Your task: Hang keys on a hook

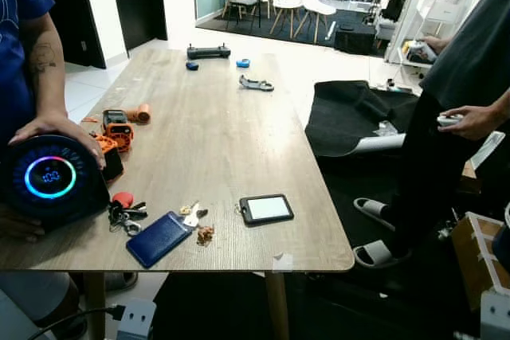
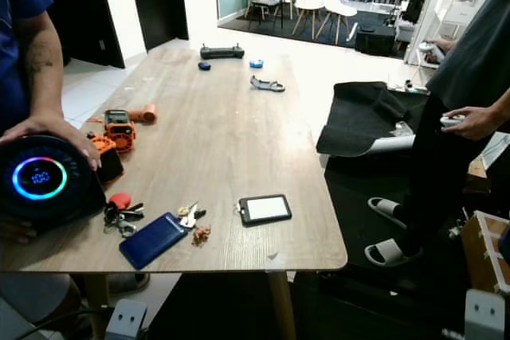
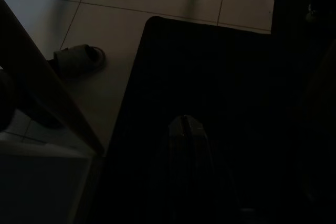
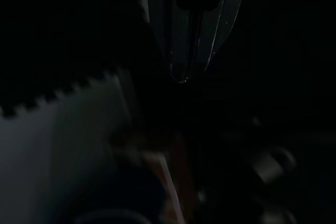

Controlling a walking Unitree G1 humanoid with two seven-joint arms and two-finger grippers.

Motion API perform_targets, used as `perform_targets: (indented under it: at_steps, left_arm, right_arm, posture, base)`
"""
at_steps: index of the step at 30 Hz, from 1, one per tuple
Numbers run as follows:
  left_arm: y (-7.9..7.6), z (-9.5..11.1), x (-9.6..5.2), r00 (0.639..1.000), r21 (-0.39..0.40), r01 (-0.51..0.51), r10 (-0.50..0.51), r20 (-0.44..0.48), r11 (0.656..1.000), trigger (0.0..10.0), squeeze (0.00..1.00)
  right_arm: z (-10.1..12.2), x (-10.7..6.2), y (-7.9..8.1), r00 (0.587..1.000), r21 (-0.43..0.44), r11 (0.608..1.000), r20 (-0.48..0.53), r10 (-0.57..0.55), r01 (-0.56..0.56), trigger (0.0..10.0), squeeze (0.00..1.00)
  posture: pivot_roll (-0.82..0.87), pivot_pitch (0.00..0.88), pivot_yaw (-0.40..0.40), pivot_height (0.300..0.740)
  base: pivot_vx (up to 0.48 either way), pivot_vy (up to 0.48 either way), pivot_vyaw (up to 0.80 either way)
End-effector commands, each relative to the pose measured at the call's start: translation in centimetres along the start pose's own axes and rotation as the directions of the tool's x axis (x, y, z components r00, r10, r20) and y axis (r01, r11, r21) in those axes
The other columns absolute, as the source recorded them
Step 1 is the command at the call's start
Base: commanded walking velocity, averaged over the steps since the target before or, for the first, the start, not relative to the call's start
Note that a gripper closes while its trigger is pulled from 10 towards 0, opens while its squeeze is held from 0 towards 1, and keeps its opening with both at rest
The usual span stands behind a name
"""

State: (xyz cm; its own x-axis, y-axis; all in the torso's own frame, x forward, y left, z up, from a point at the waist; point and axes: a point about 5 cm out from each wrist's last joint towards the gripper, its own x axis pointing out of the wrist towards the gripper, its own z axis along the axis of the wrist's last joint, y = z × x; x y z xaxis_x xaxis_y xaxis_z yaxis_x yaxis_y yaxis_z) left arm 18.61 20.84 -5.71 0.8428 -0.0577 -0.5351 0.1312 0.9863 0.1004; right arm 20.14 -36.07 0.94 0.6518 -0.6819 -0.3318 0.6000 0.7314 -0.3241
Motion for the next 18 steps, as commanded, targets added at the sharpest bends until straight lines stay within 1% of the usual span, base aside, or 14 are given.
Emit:
perform_targets:
  at_steps: [1, 3, 4, 6, 7, 8, 9, 10, 11, 12, 15, 16, 17, 18]
  left_arm:
    - [0.3, -0.5, -0.3, 1.0, 0.016, 0.004, -0.004, -0.019, 1.0, 10.0, 0.0]
    - [0.2, -0.5, -0.3, 1.0, 0.014, 0.007, -0.006, -0.018, 1.0, 10.0, 0.0]
    - [0.2, -0.5, -0.3, 1.0, 0.014, 0.007, -0.006, -0.018, 1.0, 10.0, 0.0]
    - [0.0, -0.5, -0.3, 1.0, 0.013, 0.009, -0.009, -0.018, 1.0, 10.0, 0.0]
    - [0.0, -0.5, -0.3, 1.0, 0.013, 0.009, -0.009, -0.018, 1.0, 10.0, 0.0]
    - [-0.1, -0.5, -0.3, 1.0, 0.01, 0.009, -0.009, -0.016, 1.0, 10.0, 0.0]
    - [-0.1, -0.5, -0.3, 1.0, 0.01, 0.009, -0.009, -0.016, 1.0, 10.0, 0.0]
    - [-0.1, -0.5, -0.3, 1.0, 0.009, 0.009, -0.009, -0.016, 1.0, 10.0, 0.0]
    - [-0.1, -0.5, -0.3, 1.0, 0.007, 0.008, -0.008, -0.015, 1.0, 10.0, 0.0]
    - [-0.1, -0.5, -0.3, 1.0, 0.007, 0.008, -0.008, -0.015, 1.0, 10.0, 0.0]
    - [0.0, -0.5, -0.3, 1.0, 0.005, 0.006, -0.006, -0.014, 1.0, 10.0, 0.0]
    - [0.0, -0.5, -0.3, 1.0, 0.005, 0.006, -0.006, -0.014, 1.0, 10.0, 0.0]
    - [0.0, -0.5, -0.3, 1.0, 0.007, 0.006, -0.005, -0.015, 1.0, 10.0, 0.0]
    - [0.0, -0.5, -0.3, 1.0, 0.007, 0.006, -0.006, -0.015, 1.0, 10.0, 0.0]
  right_arm:
    - [2.7, 0.8, 0.3, 0.995, 0.048, 0.998, 0.095, 0.031, -0.035, 10.0, 0.0]
    - [5.0, 1.4, 1.2, 0.984, 0.066, 0.994, 0.162, 0.077, -0.089, 10.0, 0.0]
    - [5.0, 1.4, 1.2, 0.984, 0.066, 0.994, 0.162, 0.077, -0.089, 10.0, 0.0]
    - [7.4, 1.7, 2.4, 0.965, 0.079, 0.986, 0.232, 0.124, -0.145, 10.0, 0.0]
    - [7.4, 1.7, 2.4, 0.965, 0.079, 0.986, 0.232, 0.124, -0.145, 10.0, 0.0]
    - [9.9, 1.7, 4.0, 0.934, 0.093, 0.969, 0.304, 0.19, -0.227, 10.0, 0.0]
    - [9.9, 1.7, 4.0, 0.934, 0.093, 0.969, 0.304, 0.19, -0.227, 10.0, 0.0]
    - [11.3, 1.6, 5.0, 0.907, 0.099, 0.952, 0.345, 0.239, -0.289, 10.0, 0.0]
    - [12.7, 1.3, 6.2, 0.868, 0.085, 0.928, 0.393, 0.303, -0.362, 10.0, 0.0]
    - [12.7, 1.3, 6.2, 0.868, 0.085, 0.928, 0.393, 0.303, -0.362, 10.0, 0.0]
    - [15.7, 0.2, 8.8, 0.761, 0.045, 0.856, 0.483, 0.433, -0.515, 10.0, 0.0]
    - [15.7, 0.2, 8.8, 0.761, 0.045, 0.856, 0.483, 0.433, -0.515, 10.0, 0.0]
    - [16.7, -0.4, 9.7, 0.712, 0.031, 0.817, 0.51, 0.482, -0.576, 10.0, 0.0]
    - [17.3, -0.8, 10.3, 0.68, 0.016, 0.791, 0.522, 0.515, -0.612, 10.0, 0.0]
  posture:
    - [0.08, 0.051, -0.036, 0.74]
    - [0.08, 0.051, -0.039, 0.74]
    - [0.08, 0.051, -0.039, 0.74]
    - [0.09, 0.048, -0.045, 0.74]
    - [0.09, 0.048, -0.045, 0.74]
    - [0.09, 0.048, -0.045, 0.74]
    - [0.09, 0.048, -0.045, 0.74]
    - [0.09, 0.044, -0.049, 0.74]
    - [0.09, 0.044, -0.049, 0.74]
    - [0.09, 0.044, -0.049, 0.74]
    - [0.1, 0.041, -0.05, 0.74]
    - [0.1, 0.041, -0.05, 0.74]
    - [0.09, 0.04, -0.047, 0.74]
    - [0.09, 0.04, -0.047, 0.74]
  base:
    - [0.0, 0.0, 0.0]
    - [0.0, 0.0, 0.0]
    - [0.0, 0.0, 0.0]
    - [0.0, 0.0, 0.0]
    - [0.0, 0.0, 0.0]
    - [0.0, 0.0, 0.0]
    - [0.0, 0.0, 0.0]
    - [0.0, 0.0, 0.0]
    - [0.0, 0.0, 0.0]
    - [0.0, 0.0, 0.0]
    - [0.0, 0.0, 0.0]
    - [0.0, 0.0, 0.0]
    - [0.0, 0.0, 0.0]
    - [0.0, 0.0, 0.0]
